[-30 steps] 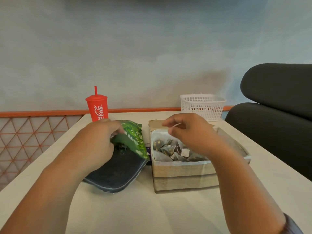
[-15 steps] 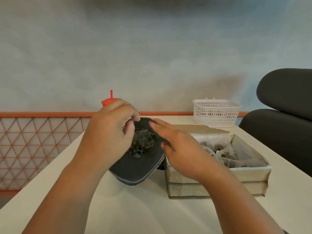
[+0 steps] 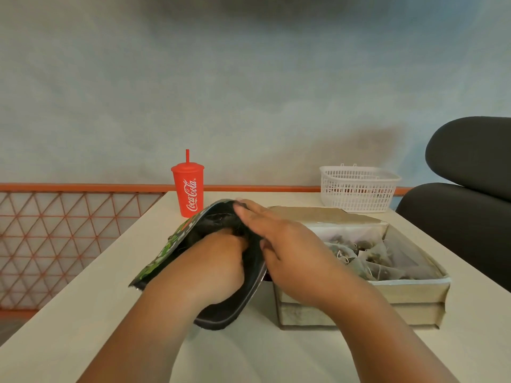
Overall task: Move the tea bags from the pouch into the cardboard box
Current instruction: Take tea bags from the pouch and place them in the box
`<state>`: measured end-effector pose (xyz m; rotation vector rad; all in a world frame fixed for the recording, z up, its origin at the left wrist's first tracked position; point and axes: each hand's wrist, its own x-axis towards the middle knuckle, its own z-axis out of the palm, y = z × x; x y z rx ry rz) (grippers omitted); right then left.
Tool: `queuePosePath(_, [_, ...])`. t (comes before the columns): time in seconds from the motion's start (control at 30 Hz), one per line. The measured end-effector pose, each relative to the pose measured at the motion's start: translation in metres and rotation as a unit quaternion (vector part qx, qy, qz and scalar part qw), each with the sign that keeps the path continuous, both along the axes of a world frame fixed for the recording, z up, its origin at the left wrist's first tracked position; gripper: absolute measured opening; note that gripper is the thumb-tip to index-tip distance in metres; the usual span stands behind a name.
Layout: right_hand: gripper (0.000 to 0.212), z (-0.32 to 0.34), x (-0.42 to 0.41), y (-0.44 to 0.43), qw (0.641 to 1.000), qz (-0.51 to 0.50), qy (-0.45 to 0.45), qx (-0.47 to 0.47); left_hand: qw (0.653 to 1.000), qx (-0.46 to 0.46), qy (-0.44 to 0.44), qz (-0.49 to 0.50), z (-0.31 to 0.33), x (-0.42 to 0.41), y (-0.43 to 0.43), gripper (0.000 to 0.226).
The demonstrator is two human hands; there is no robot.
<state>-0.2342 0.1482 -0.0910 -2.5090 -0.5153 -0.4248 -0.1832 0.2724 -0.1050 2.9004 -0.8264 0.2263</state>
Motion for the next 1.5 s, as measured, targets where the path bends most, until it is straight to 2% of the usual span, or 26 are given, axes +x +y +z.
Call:
queuePosePath(0.1, [0.063, 0.001, -0.003, 0.007, 1.000, 0.013, 0.001, -0.019, 0.999, 0.004, 0.015, 0.032, -0.003, 0.003, 0.002, 0.023])
queuePosePath(0.33, [0.066, 0.000, -0.007, 0.019, 0.998, 0.043, 0.013, -0.051, 0.992, 0.102, 0.050, 0.061, -0.016, 0.017, 0.006, 0.034])
queuePosePath(0.4, [0.066, -0.003, -0.005, 0.020, 0.998, 0.043, 0.016, -0.049, 0.990, 0.102, 0.063, 0.071, -0.023, 0.024, 0.006, 0.037])
queuePosePath(0.57, [0.066, -0.015, 0.006, 0.011, 0.999, 0.023, -0.014, 0.029, 0.982, 0.092, 0.131, 0.099, -0.039, 0.034, 0.004, 0.041])
queuePosePath(0.7, [0.064, -0.018, 0.011, 0.006, 0.997, 0.028, -0.036, 0.055, 0.981, 0.077, 0.147, 0.098, -0.045, 0.038, 0.004, 0.046])
queuePosePath(0.87, [0.063, -0.017, 0.010, 0.004, 0.998, 0.034, -0.026, 0.042, 0.980, 0.086, 0.154, 0.092, -0.051, 0.041, 0.002, 0.053])
queuePosePath(1.23, [0.063, -0.019, 0.009, 0.012, 0.999, 0.039, -0.014, 0.018, 0.974, 0.119, 0.151, 0.117, -0.063, 0.051, 0.007, 0.039])
queuePosePath(1.5, [0.063, -0.021, 0.010, 0.012, 0.999, 0.034, -0.010, 0.008, 0.963, 0.182, 0.152, 0.125, -0.069, 0.057, 0.013, 0.034])
